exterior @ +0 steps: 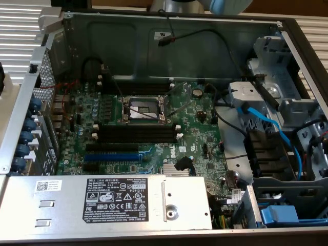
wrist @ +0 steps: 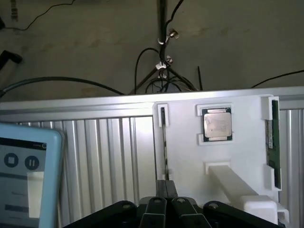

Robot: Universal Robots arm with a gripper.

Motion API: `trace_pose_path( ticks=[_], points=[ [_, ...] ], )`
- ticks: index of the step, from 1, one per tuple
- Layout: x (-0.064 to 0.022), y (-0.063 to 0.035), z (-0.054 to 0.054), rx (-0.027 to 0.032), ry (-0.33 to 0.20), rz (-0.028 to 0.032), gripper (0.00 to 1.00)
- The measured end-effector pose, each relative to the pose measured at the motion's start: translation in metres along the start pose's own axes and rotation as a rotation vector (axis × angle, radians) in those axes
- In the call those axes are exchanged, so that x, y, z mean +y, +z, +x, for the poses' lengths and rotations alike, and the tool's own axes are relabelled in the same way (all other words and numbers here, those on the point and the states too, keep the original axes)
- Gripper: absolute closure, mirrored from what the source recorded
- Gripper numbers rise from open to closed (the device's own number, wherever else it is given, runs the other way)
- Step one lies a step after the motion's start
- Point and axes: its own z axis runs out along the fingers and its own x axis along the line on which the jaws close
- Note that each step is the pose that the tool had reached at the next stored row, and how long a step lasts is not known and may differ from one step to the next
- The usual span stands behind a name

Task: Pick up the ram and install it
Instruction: 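Pick up the ram and move it above insertion slot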

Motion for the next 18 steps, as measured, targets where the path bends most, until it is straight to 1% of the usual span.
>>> trace_pose_path(
  ticks=[3,5,6,8,10,11,12,18],
  points=[
    [0.0008,0.0109,0.000,-0.0008,0.000,0.0000,0.89],
    [0.0064,0.0181,-0.001,-0.0009,0.000,0.0003,0.89],
    [0.0076,0.0216,-0.001,-0.0009,0.000,0.0015,0.89],
    [0.0080,0.0288,-0.003,-0.0009,0.000,0.0018,0.89],
    [0.0085,0.0357,-0.006,-0.0007,0.000,0.0015,0.89],
    [0.0087,0.0395,-0.009,-0.0011,0.000,0.0020,0.89],
    [0.0093,0.0430,-0.009,-0.0010,0.000,0.0028,0.89],
    [0.0113,0.0538,-0.010,-0.0010,0.000,0.0039,0.89]
  ],
)
